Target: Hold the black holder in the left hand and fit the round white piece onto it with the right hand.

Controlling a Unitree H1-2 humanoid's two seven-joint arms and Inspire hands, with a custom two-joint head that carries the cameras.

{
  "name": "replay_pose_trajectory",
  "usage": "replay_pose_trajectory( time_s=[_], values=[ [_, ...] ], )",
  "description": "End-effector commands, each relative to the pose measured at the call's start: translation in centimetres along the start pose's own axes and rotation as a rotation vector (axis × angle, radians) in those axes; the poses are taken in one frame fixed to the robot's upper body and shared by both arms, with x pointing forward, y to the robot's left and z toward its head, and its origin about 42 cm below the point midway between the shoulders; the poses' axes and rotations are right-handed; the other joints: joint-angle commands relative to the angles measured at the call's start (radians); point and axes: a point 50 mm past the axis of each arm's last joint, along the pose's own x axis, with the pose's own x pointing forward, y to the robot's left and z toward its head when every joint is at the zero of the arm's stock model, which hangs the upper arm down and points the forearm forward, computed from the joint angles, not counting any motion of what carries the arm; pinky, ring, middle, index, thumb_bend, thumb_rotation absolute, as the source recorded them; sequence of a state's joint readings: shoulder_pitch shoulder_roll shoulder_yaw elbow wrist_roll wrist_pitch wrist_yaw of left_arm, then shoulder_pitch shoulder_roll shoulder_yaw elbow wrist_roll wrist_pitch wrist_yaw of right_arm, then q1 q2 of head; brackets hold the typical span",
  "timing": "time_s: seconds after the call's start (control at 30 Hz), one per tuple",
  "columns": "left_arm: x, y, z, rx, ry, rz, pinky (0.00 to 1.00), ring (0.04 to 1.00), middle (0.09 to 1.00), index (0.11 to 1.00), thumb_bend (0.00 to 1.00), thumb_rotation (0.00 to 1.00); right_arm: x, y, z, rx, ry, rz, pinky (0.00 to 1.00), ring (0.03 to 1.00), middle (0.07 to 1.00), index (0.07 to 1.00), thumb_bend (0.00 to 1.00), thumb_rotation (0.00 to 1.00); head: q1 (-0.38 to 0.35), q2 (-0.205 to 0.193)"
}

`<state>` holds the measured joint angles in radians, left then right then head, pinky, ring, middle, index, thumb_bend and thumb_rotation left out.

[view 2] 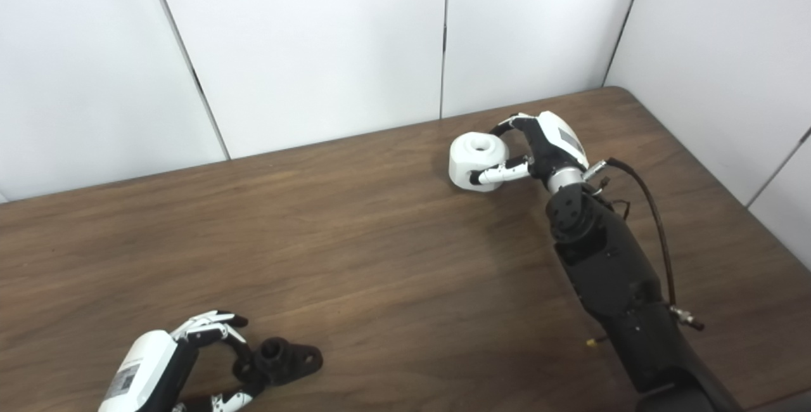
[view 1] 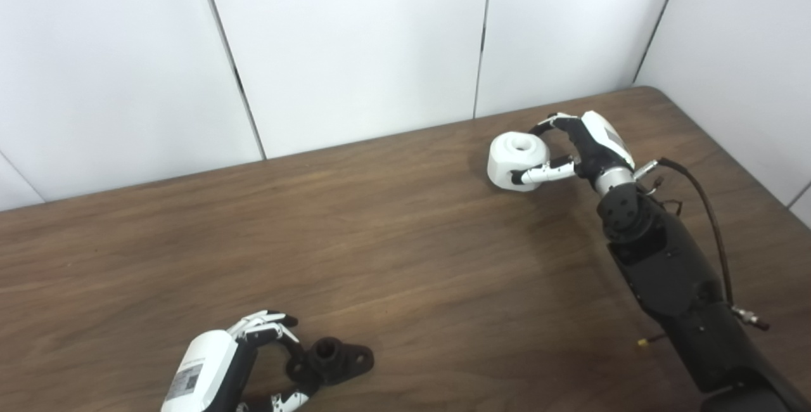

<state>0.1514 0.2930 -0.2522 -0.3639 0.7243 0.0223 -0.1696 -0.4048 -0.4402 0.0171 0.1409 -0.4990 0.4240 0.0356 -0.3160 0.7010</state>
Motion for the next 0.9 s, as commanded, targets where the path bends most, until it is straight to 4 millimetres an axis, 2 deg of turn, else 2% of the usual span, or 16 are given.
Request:
replay_pose_trajectory(
  time_s=[0.0, 0.43, 0.6, 0.63, 0.67, 0.73, 0.87],
  values=[
    [-0.7, -0.6, -0.7, 0.005, 0.053, -0.065, 0.76, 0.840, 0.766, 0.487, 0.52, 0.04, 0.7, -2.2, 2.1, 0.001, -0.084, -0.080, 0.87, 0.951, 0.887, 0.656, 0.81, 0.22, -0.001, 0.001],
    [-0.6, -0.6, -0.7, 0.008, 0.052, -0.066, 0.76, 0.836, 0.765, 0.487, 0.52, 0.04, 0.7, -1.9, 2.1, -0.005, -0.087, -0.074, 0.87, 0.942, 0.865, 0.631, 0.82, 0.19, 0.001, 0.007],
    [-0.5, -0.7, -0.3, 0.009, 0.046, -0.064, 0.77, 0.834, 0.763, 0.487, 0.52, 0.04, 0.8, -2.2, 1.8, 0.009, -0.102, -0.086, 0.86, 0.934, 0.856, 0.609, 0.81, 0.17, 0.052, 0.028],
    [-0.5, -0.8, -0.2, 0.011, 0.045, -0.064, 0.77, 0.833, 0.762, 0.487, 0.52, 0.04, 0.8, -2.4, 1.7, 0.019, -0.107, -0.090, 0.88, 0.938, 0.854, 0.552, 0.67, 0.16, 0.063, 0.033],
    [-0.5, -0.8, -0.1, 0.012, 0.045, -0.063, 0.78, 0.832, 0.762, 0.487, 0.52, 0.04, 0.8, -2.5, 1.6, 0.022, -0.114, -0.094, 0.90, 0.941, 0.852, 0.515, 0.59, 0.15, 0.080, 0.038],
    [-0.4, -1.1, 0.3, 0.013, 0.045, -0.062, 0.79, 0.836, 0.763, 0.487, 0.52, 0.04, 0.8, -3.0, 1.2, 0.005, -0.135, -0.113, 0.90, 0.933, 0.838, 0.494, 0.54, 0.14, 0.127, 0.055],
    [-0.2, -1.7, 0.8, 0.012, 0.049, -0.059, 0.81, 0.844, 0.768, 0.487, 0.52, 0.05, 0.8, -3.8, 0.5, -0.034, -0.163, -0.129, 0.87, 0.891, 0.793, 0.485, 0.52, 0.13, 0.197, 0.072]
  ],
)
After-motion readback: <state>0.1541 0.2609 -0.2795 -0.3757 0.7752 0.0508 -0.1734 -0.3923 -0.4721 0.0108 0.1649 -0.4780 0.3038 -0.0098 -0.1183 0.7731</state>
